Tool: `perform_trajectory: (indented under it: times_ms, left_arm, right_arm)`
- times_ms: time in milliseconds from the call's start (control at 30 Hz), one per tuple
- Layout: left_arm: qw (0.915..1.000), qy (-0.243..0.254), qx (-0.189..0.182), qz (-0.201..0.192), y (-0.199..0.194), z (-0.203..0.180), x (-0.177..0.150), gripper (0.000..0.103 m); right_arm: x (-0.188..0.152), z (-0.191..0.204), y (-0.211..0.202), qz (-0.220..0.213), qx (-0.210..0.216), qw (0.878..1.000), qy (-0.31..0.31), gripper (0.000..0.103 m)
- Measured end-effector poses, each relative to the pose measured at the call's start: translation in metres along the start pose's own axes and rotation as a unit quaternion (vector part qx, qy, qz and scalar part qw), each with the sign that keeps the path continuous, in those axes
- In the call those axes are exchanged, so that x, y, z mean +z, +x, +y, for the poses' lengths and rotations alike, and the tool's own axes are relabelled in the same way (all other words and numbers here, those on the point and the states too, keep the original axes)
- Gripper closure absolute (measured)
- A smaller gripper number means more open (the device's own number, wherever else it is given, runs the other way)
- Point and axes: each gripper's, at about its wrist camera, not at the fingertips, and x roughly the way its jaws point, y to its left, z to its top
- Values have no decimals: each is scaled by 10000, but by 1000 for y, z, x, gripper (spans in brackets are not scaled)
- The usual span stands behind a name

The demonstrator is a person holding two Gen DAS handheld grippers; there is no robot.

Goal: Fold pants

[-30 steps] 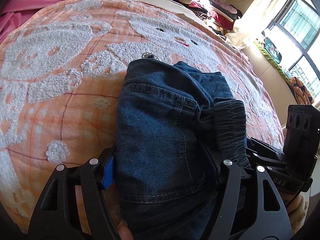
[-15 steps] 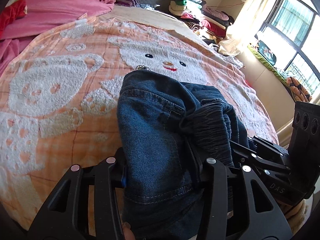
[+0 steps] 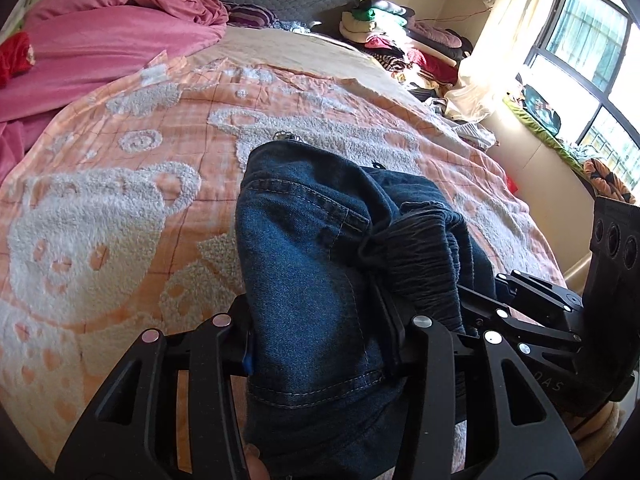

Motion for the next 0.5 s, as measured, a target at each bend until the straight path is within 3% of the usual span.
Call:
perform_trajectory:
  times_ms: [500]
  left_arm:
    - [9992,-153,158,336,44,21,-3,66]
  right_arm:
    - [0,-28,47,476,-54,9983,332,72]
